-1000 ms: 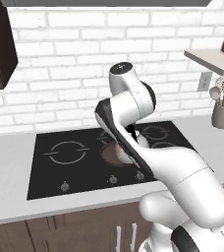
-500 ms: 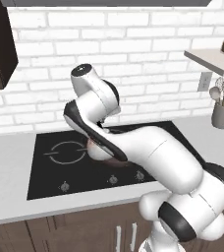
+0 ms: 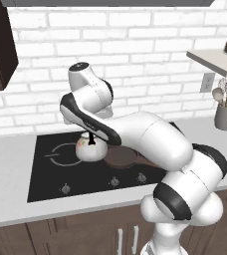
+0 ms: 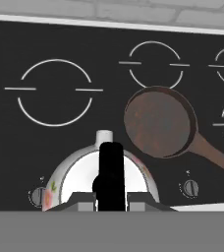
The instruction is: Pick the kettle from the counter and place it on a stove burner. Then turn the burner on.
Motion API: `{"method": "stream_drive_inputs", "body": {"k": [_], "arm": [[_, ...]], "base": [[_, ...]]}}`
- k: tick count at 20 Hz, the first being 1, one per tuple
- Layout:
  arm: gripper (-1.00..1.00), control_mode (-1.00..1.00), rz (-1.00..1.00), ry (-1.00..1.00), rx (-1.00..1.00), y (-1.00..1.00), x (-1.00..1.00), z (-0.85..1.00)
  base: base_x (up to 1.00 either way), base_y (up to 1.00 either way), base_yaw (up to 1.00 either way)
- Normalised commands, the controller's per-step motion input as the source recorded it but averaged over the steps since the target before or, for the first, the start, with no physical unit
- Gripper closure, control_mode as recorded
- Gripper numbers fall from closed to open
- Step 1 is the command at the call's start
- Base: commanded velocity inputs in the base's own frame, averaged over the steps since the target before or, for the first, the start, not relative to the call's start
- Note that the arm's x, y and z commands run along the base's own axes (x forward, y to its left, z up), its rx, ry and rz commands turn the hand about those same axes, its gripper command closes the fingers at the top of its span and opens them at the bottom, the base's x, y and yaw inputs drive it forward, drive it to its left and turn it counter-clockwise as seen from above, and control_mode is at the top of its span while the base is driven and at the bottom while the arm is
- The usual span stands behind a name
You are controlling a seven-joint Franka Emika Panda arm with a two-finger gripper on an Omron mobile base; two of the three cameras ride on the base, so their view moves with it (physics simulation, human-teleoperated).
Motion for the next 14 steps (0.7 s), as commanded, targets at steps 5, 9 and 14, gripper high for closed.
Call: {"method": "stream_drive_inputs", "body": {"k": [5, 9, 14], "arm": [[1.0, -1.0, 0.0, 0.0, 0.13, 0.08, 0.18, -0.36], [1.0, -1.0, 0.0, 0.0, 0.01, 0.22, 0.28, -0.14], [1.0, -1.0, -0.02, 0.0, 0.0, 0.3, 0.42, -0.12]], "base": [[0.0, 0.0, 0.0], [0.0, 0.0, 0.0], [0.0, 0.0, 0.0]]}}
